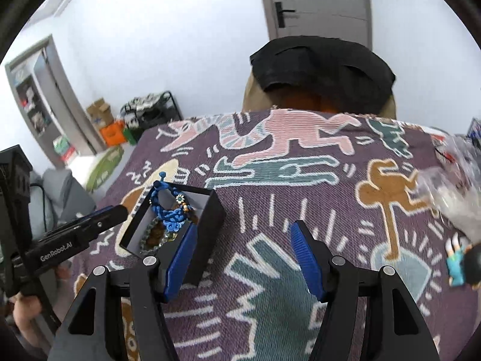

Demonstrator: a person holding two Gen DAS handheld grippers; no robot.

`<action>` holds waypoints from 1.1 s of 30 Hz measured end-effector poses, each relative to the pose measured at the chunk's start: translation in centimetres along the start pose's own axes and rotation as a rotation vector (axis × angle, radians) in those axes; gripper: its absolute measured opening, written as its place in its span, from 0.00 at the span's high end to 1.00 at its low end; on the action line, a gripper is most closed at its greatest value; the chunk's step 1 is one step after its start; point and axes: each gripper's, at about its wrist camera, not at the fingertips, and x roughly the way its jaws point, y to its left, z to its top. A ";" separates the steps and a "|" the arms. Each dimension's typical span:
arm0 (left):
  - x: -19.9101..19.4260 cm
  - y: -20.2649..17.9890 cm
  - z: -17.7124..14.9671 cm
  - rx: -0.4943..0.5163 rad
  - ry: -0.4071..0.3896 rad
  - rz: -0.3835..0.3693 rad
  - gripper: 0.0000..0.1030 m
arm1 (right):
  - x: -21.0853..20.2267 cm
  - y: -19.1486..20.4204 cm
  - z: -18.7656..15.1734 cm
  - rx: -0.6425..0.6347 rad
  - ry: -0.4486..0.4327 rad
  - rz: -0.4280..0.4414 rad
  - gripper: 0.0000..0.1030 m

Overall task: Organize jewelry
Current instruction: 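Open the left tool over the box and lower the ring into it with the right tool, then open the right tool and withdraw both tools from the black box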

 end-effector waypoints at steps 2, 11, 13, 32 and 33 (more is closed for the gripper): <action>-0.6 -0.9 0.1 0.028 -0.031 0.004 0.27 | -1.0 -0.8 -0.6 0.029 -0.017 -0.003 0.38; -2.9 -5.1 -0.3 0.128 -0.074 -0.004 0.18 | -5.9 -2.6 -2.1 0.061 -0.110 0.004 0.37; -3.4 -6.0 -0.6 0.139 -0.084 -0.012 0.14 | -6.9 -2.9 -2.6 0.056 -0.129 -0.001 0.31; -8.6 -8.6 -4.2 0.216 -0.157 -0.039 0.05 | -15.6 -6.3 -7.0 0.088 -0.327 -0.039 0.11; -9.0 -8.8 -4.5 0.230 -0.159 -0.040 0.05 | -15.8 -6.3 -7.2 0.086 -0.333 -0.040 0.11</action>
